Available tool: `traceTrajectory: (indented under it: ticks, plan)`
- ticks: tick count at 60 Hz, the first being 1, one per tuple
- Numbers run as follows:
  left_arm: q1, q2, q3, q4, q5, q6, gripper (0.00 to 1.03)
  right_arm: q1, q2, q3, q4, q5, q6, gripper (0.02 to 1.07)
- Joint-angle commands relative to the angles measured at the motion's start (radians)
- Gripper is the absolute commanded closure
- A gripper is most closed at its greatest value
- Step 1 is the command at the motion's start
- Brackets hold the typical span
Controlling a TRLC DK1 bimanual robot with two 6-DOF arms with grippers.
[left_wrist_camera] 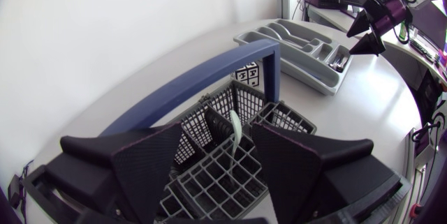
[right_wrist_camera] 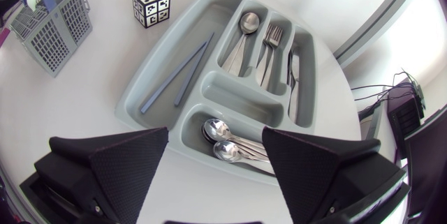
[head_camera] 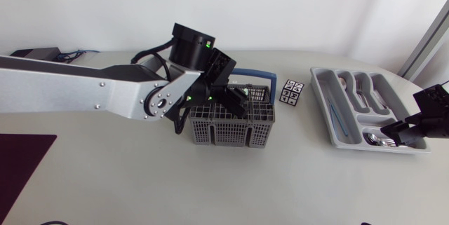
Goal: Transfer all utensils from the basket to the drawer tray.
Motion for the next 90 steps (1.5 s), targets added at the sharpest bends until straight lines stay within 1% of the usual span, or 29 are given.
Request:
traceTrajectory:
  ticks: [1,6,10,21,24,41,44,47,48,50,58,72,74,77,83,90]
  plan:
    - [0.005,0.041,0.008,0.018,-0.007,-0.023,0.34,0.007,-0.015,-0.030,-0.011,-0.008,0.019,0.08]
    - [-0.001,0.044,0.004,0.029,-0.007,-0.024,0.34,0.007,-0.016,-0.031,-0.011,-0.011,0.019,0.08]
    - [-0.003,0.049,0.002,0.045,-0.007,-0.030,0.40,0.007,-0.016,-0.034,-0.011,-0.013,0.019,0.08]
    - [-0.003,0.075,0.015,0.055,-0.008,-0.040,0.40,0.009,-0.016,-0.042,-0.007,-0.014,0.019,0.08]
    - [-0.003,0.081,0.019,0.055,-0.008,-0.040,0.43,0.009,-0.013,-0.040,-0.005,-0.014,0.019,0.08]
    - [-0.006,0.113,0.047,0.061,-0.008,-0.064,0.45,0.009,-0.018,-0.040,-0.004,-0.014,0.016,0.08]
    - [-0.006,0.116,0.047,0.074,-0.008,-0.069,0.48,0.009,-0.018,-0.044,-0.002,-0.014,0.016,0.08]
    - [-0.006,0.118,0.048,0.078,-0.008,-0.070,0.50,0.009,-0.019,-0.045,-0.002,-0.014,0.016,0.08]
    - [-0.006,0.122,0.051,0.083,-0.008,-0.072,0.53,0.009,-0.019,-0.045,-0.002,-0.014,0.016,0.08]
    - [-0.006,0.125,0.056,0.089,-0.008,-0.073,0.56,0.009,-0.019,-0.045,0.000,-0.014,0.016,0.08]
    - [-0.009,0.154,0.082,0.086,-0.008,-0.076,0.64,0.010,-0.021,-0.042,0.000,-0.014,0.016,0.08]
    - [-0.004,0.156,0.082,0.087,-0.001,-0.089,0.91,0.012,-0.024,-0.036,0.000,-0.014,0.015,0.08]
    - [-0.003,0.151,0.078,0.087,0.004,-0.092,0.94,0.012,-0.026,-0.037,0.000,-0.014,0.015,0.08]
    - [0.003,0.139,0.067,0.087,0.022,-0.102,0.96,0.012,-0.029,-0.039,0.000,-0.014,0.015,0.08]
    - [0.010,0.099,0.033,0.104,0.028,-0.118,0.97,0.013,-0.035,-0.045,0.001,-0.014,0.013,0.08]
    - [0.023,0.059,-0.011,0.147,0.087,-0.144,0.98,0.016,-0.041,-0.048,0.001,-0.013,0.013,0.08]
